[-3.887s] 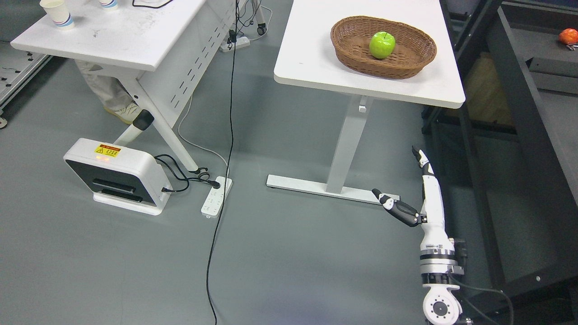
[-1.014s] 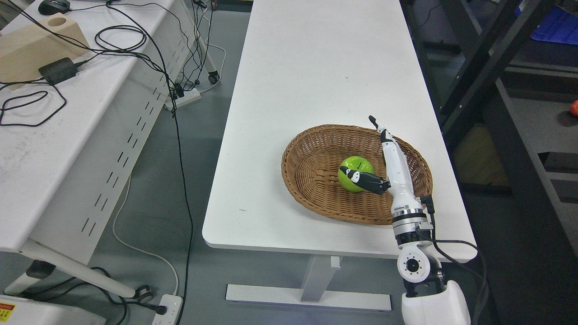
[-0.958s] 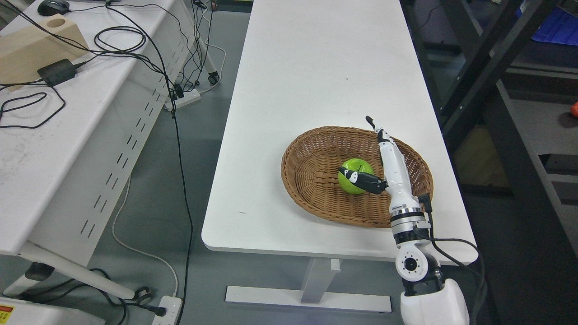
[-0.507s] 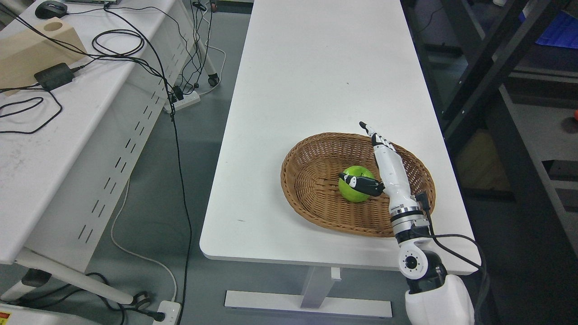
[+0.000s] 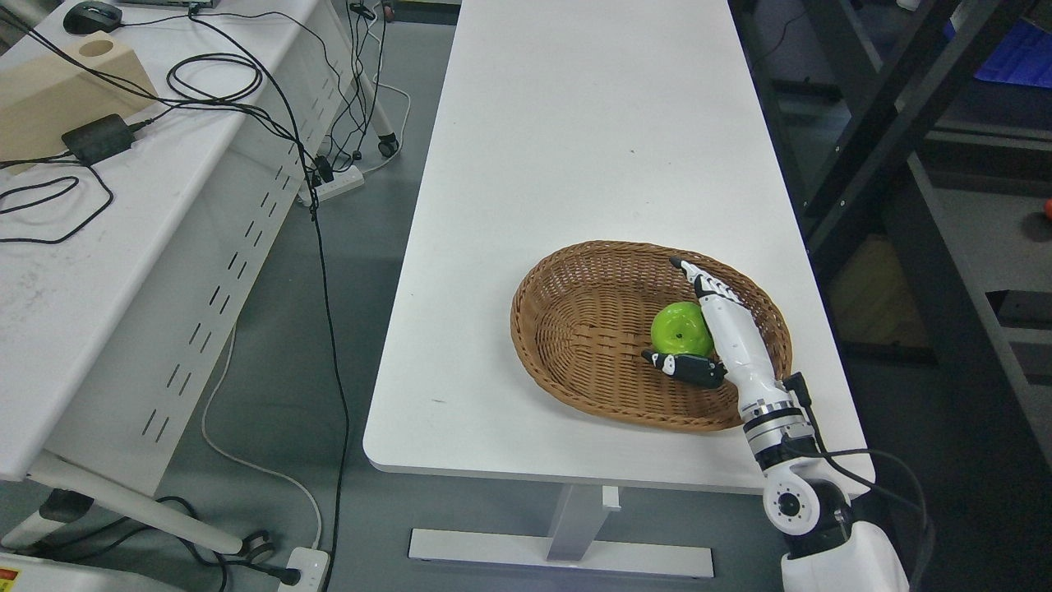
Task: Place green apple on left shelf middle layer
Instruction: 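Close the right hand around the green apple in the basket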
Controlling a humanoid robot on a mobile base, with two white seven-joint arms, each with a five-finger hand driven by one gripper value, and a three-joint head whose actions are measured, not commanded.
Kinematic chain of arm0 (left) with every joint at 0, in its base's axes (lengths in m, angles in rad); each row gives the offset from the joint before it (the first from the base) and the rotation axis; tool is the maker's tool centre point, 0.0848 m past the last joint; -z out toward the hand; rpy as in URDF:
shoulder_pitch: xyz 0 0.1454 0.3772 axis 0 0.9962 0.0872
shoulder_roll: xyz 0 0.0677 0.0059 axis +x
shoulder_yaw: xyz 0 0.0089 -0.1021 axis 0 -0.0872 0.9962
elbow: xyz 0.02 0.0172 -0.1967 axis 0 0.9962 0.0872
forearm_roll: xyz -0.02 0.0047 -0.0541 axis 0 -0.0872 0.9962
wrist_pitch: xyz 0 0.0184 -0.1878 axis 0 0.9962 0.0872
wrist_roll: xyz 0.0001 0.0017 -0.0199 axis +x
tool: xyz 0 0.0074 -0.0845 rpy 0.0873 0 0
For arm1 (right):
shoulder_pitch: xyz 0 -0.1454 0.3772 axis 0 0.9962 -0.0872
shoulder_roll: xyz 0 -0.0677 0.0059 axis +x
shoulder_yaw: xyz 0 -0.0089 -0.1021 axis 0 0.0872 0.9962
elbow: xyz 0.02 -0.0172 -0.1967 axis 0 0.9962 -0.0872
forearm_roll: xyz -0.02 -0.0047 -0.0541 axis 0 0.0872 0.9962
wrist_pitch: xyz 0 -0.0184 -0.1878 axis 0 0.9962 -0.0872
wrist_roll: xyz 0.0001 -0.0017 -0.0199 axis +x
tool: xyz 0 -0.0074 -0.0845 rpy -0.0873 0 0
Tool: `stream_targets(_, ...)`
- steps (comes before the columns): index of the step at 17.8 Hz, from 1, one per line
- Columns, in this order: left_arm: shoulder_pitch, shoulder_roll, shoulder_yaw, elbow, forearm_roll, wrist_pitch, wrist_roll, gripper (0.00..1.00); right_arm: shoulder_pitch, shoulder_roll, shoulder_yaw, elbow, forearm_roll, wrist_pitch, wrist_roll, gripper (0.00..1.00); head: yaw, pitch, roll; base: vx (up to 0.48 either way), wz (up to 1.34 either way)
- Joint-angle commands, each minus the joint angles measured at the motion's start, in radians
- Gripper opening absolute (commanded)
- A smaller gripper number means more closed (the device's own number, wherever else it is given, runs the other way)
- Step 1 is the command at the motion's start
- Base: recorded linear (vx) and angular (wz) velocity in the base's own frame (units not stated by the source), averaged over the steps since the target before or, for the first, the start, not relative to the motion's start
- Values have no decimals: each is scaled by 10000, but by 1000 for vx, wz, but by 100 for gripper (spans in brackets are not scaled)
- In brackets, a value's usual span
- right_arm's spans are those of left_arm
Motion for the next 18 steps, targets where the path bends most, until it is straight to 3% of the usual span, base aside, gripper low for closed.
stream_targets(1, 0, 175, 0, 0, 0, -4, 4, 100, 40, -726, 429, 140, -27, -33, 86, 99, 0, 0, 0, 0, 0)
stream_targets(5, 0, 175, 0, 0, 0, -4, 4, 100, -98, -421, 461, 140, 20, -18, 41, 99, 0, 0, 0, 0, 0)
stream_targets(7, 0, 175, 0, 0, 0, -4, 4, 100, -159, -374, 339, 140, 35, 135, -127, 91, 0, 0, 0, 0, 0)
stream_targets(12, 0, 175, 0, 0, 0, -4, 4, 100, -160, -558, 123, 110, 20, 351, -328, 52, 0, 0, 0, 0, 0)
stream_targets(16, 0, 175, 0, 0, 0, -4, 4, 100, -22, -542, -197, 79, -57, -398, -220, 2, 0, 0, 0, 0, 0)
stream_targets(18, 0, 175, 0, 0, 0, -4, 4, 100, -22, -543, -534, 3, -149, -554, -220, 1, 0, 0, 0, 0, 0)
